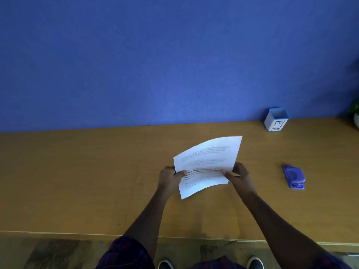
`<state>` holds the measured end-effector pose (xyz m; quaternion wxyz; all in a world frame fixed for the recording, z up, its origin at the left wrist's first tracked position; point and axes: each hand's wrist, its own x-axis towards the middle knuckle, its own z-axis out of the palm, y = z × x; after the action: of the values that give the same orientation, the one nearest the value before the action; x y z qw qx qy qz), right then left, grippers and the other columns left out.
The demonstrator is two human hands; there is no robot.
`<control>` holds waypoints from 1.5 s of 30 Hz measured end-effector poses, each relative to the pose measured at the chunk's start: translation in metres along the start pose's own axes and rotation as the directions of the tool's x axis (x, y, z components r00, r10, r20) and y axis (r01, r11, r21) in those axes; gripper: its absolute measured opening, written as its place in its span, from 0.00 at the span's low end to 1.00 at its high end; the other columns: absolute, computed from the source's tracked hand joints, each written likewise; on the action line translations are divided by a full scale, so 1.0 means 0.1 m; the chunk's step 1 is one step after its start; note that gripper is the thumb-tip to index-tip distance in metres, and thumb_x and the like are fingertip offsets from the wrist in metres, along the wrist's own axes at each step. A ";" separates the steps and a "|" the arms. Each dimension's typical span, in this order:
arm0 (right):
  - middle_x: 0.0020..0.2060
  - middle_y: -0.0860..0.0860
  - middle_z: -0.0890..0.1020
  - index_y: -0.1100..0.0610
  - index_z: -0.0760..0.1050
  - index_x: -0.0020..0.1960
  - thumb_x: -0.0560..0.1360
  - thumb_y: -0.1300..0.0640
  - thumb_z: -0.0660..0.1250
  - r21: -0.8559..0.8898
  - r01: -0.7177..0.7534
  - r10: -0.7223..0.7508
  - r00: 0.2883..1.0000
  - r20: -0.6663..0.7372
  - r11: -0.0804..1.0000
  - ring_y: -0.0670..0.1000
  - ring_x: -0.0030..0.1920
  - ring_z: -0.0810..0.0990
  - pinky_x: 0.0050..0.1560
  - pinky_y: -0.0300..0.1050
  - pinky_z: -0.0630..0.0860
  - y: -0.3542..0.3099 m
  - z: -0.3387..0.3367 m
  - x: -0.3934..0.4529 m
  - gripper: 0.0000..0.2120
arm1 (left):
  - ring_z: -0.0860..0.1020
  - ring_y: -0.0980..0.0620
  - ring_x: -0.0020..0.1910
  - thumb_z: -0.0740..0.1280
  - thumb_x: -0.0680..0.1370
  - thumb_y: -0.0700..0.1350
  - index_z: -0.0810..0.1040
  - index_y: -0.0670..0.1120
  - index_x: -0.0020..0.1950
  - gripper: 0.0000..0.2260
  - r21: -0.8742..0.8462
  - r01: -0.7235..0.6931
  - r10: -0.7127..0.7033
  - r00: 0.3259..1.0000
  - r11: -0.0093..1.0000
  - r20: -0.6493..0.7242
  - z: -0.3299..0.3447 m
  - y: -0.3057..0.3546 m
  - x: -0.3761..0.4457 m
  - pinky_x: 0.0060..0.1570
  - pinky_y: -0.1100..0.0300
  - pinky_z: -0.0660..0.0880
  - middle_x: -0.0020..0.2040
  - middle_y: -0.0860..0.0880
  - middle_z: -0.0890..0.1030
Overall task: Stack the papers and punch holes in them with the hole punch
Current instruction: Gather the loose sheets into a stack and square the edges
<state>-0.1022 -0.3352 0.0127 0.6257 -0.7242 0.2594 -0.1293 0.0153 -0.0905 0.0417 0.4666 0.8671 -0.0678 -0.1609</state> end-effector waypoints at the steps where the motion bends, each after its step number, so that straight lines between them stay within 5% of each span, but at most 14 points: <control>1: 0.58 0.43 0.81 0.48 0.76 0.63 0.72 0.50 0.78 0.023 -0.027 0.028 0.998 -0.058 0.999 0.43 0.58 0.80 0.51 0.40 0.77 0.03 -0.01 0.00 0.22 | 0.85 0.43 0.50 0.75 0.76 0.47 0.86 0.41 0.48 0.09 -0.093 0.032 -0.034 0.999 0.995 -0.025 0.01 0.00 -0.01 0.43 0.56 0.76 0.46 0.44 0.88; 4: 0.62 0.47 0.77 0.52 0.66 0.72 0.67 0.43 0.80 0.126 -0.214 0.224 0.972 -0.070 0.969 0.48 0.59 0.79 0.51 0.45 0.76 0.05 0.01 -0.04 0.40 | 0.86 0.43 0.51 0.75 0.76 0.41 0.87 0.45 0.49 0.02 -0.508 0.128 -0.169 0.985 0.852 -0.035 0.05 0.03 -0.10 0.49 0.50 0.82 0.49 0.46 0.88; 7: 0.56 0.49 0.85 0.53 0.73 0.66 0.63 0.39 0.81 0.226 -0.240 0.220 0.969 0.109 0.944 0.50 0.54 0.85 0.46 0.45 0.79 -0.02 0.08 -0.11 0.37 | 0.86 0.50 0.43 0.76 0.76 0.42 0.85 0.43 0.57 0.10 -0.717 0.222 -0.241 0.967 0.660 0.078 0.14 0.02 -0.20 0.37 0.58 0.82 0.48 0.48 0.88; 10: 0.57 0.52 0.86 0.50 0.82 0.59 0.69 0.48 0.81 0.367 -0.162 0.085 0.972 0.217 0.916 0.54 0.56 0.86 0.47 0.50 0.84 -0.06 0.18 -0.17 0.21 | 0.81 0.45 0.47 0.79 0.73 0.46 0.84 0.44 0.58 0.15 -0.721 0.344 -0.266 0.937 0.601 0.226 0.24 -0.04 -0.27 0.48 0.52 0.81 0.50 0.45 0.85; 13: 0.57 0.55 0.86 0.55 0.83 0.57 0.70 0.57 0.79 0.444 -0.129 0.064 0.985 0.159 0.887 0.57 0.55 0.86 0.48 0.53 0.84 -0.10 0.24 -0.19 0.16 | 0.82 0.41 0.50 0.78 0.73 0.47 0.82 0.43 0.59 0.17 -0.684 0.385 -0.250 0.923 0.619 0.294 0.26 -0.15 -0.28 0.47 0.54 0.81 0.54 0.42 0.86; 20: 0.52 0.55 0.87 0.60 0.84 0.54 0.73 0.64 0.77 0.335 -0.083 0.043 0.991 0.127 0.939 0.58 0.52 0.87 0.49 0.54 0.84 -0.19 0.01 -0.07 0.10 | 0.84 0.46 0.47 0.75 0.76 0.49 0.82 0.44 0.57 0.13 -0.773 0.337 -0.373 0.917 0.537 0.141 -0.30 -0.25 -0.05 0.45 0.53 0.78 0.51 0.46 0.87; 24: 0.50 0.57 0.88 0.62 0.83 0.54 0.73 0.64 0.76 0.256 -0.095 0.063 0.989 0.132 0.962 0.59 0.50 0.87 0.52 0.58 0.83 -0.18 -0.16 0.00 0.10 | 0.83 0.42 0.46 0.76 0.74 0.51 0.84 0.39 0.53 0.16 -0.605 0.243 -0.229 0.968 0.758 0.101 -0.56 -0.27 -0.01 0.39 0.54 0.77 0.48 0.44 0.86; 27: 0.48 0.57 0.88 0.62 0.84 0.51 0.73 0.64 0.76 0.192 -0.082 0.052 0.987 0.155 0.978 0.58 0.48 0.87 0.47 0.53 0.84 -0.15 -0.21 0.01 0.08 | 0.87 0.42 0.50 0.80 0.71 0.47 0.87 0.41 0.51 0.12 -0.458 0.191 -0.148 0.981 0.868 0.129 -0.56 -0.20 -0.01 0.46 0.50 0.83 0.50 0.45 0.88; 32: 0.47 0.53 0.88 0.58 0.84 0.51 0.73 0.66 0.75 0.187 -0.036 0.002 0.984 0.179 0.982 0.53 0.47 0.88 0.41 0.40 0.82 -0.17 -0.19 0.01 0.08 | 0.87 0.43 0.51 0.79 0.70 0.34 0.87 0.40 0.52 0.12 -0.456 0.103 -0.066 0.993 0.884 0.098 -0.45 -0.04 -0.02 0.52 0.49 0.82 0.51 0.44 0.88; 37: 0.48 0.52 0.88 0.56 0.84 0.51 0.73 0.67 0.76 0.191 -0.036 0.011 0.991 0.132 0.981 0.50 0.47 0.87 0.47 0.42 0.83 -0.06 -0.22 -0.02 0.10 | 0.87 0.44 0.51 0.78 0.71 0.33 0.87 0.39 0.52 0.10 -0.412 0.035 -0.015 0.999 0.911 0.051 -0.41 -0.05 -0.02 0.52 0.49 0.82 0.51 0.44 0.88; 41: 0.47 0.54 0.88 0.58 0.84 0.52 0.72 0.63 0.77 0.066 -0.121 0.113 0.987 0.111 0.990 0.51 0.46 0.87 0.49 0.51 0.84 0.15 -0.19 -0.09 0.09 | 0.86 0.44 0.52 0.77 0.73 0.36 0.86 0.39 0.55 0.11 -0.176 0.091 -0.081 0.995 0.980 0.065 -0.31 -0.22 -0.09 0.54 0.45 0.83 0.52 0.45 0.87; 45: 0.47 0.48 0.88 0.52 0.84 0.50 0.72 0.63 0.77 0.143 -0.063 0.056 0.997 0.053 0.988 0.45 0.47 0.87 0.45 0.38 0.82 0.12 -0.19 -0.11 0.09 | 0.86 0.55 0.45 0.78 0.73 0.36 0.87 0.47 0.49 0.09 -0.153 0.047 -0.045 0.999 0.987 0.014 -0.34 -0.26 -0.08 0.49 0.52 0.82 0.45 0.54 0.88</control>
<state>-0.1235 -0.3457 0.0065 0.6863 -0.6718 0.2554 -0.1113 0.0187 -0.0475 0.0395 0.5275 0.8292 -0.0378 -0.1810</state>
